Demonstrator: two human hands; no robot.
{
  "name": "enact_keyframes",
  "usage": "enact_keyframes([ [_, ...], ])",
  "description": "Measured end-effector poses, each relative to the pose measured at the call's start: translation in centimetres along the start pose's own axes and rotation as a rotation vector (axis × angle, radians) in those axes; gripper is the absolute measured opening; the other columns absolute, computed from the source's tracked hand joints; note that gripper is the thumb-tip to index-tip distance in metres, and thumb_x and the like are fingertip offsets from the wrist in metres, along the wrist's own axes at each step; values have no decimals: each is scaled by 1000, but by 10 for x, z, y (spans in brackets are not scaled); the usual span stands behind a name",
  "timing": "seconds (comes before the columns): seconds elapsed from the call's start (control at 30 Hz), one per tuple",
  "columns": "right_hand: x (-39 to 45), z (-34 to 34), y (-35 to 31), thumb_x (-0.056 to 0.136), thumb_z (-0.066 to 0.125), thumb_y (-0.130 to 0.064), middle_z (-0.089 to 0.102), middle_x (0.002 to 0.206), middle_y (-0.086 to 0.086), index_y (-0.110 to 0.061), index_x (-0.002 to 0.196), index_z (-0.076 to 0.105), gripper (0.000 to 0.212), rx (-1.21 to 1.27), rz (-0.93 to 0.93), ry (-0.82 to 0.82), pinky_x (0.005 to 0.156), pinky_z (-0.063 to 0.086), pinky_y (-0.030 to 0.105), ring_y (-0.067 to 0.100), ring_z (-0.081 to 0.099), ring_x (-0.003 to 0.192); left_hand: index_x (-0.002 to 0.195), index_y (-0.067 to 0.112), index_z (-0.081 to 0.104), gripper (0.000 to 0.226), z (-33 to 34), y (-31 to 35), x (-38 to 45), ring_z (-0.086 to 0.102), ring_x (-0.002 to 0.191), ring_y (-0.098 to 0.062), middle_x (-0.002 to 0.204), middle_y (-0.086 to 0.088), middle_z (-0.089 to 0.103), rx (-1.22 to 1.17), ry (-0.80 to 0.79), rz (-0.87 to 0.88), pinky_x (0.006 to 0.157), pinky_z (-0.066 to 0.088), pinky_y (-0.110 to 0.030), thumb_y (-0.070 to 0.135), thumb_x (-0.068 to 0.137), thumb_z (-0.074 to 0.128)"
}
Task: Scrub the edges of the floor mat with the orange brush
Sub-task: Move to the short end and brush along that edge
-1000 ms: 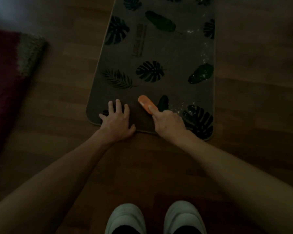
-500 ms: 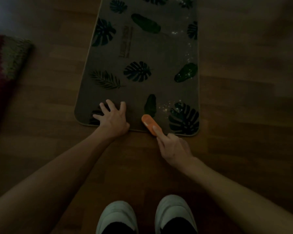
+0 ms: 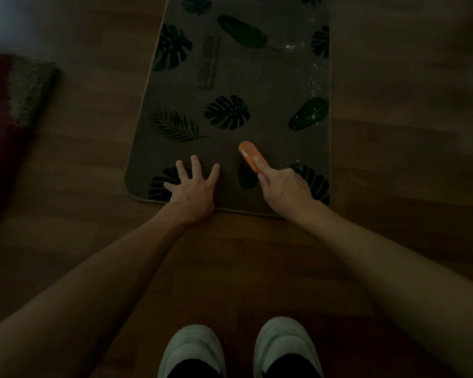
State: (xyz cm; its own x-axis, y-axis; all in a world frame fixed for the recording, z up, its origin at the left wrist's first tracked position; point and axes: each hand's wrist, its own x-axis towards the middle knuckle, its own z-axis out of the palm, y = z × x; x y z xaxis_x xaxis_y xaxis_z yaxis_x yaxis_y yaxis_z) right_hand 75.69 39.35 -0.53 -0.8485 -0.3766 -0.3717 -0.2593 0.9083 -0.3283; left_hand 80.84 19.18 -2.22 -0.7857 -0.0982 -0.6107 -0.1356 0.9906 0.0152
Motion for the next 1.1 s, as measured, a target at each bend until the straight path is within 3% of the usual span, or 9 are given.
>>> enact_keyframes([
  [0.27,-87,39,17,106,30,-41,58,82,3,-36,157,21,52,82,-37,-34,63,51,38,17,56,66,152,27,13,68,-12,18,4,-9,146,-53,161,-22,-7,-9,40,-68,106,21,-77,38,96,51],
  [0.4,-90,35,30,107,31,-41,60,92,8,-38,157,20,51,8,14,-15,70,51,38,23,59,76,145,22,26,60,-15,44,17,-9,149,-39,163,-8,-8,-76,98,-5,105,26,-75,36,94,53],
  [0.63,-50,20,33,106,33,-39,65,96,14,-36,157,25,51,39,30,29,69,52,39,31,65,80,154,37,9,70,-11,41,22,-7,150,-40,164,-7,-6,4,67,67,104,25,-76,42,96,50],
  [0.83,-6,-3,31,107,30,-40,62,91,9,-33,156,27,50,-44,62,39,59,44,35,26,55,68,153,34,11,66,-10,43,22,-9,149,-43,163,-10,-8,39,49,64,103,27,-77,38,97,48],
  [1.0,-38,8,33,107,32,-39,63,88,10,-36,156,22,51,8,58,30,62,56,40,24,63,69,153,31,12,67,-13,47,21,-9,148,-45,163,-12,-9,32,31,55,106,24,-76,36,98,50],
  [1.1,-80,30,37,107,35,-35,62,85,10,-36,157,18,53,25,1,46,64,56,42,25,62,68,153,29,13,67,-15,51,21,-7,148,-47,163,-15,-7,45,27,50,108,23,-74,36,98,51],
])
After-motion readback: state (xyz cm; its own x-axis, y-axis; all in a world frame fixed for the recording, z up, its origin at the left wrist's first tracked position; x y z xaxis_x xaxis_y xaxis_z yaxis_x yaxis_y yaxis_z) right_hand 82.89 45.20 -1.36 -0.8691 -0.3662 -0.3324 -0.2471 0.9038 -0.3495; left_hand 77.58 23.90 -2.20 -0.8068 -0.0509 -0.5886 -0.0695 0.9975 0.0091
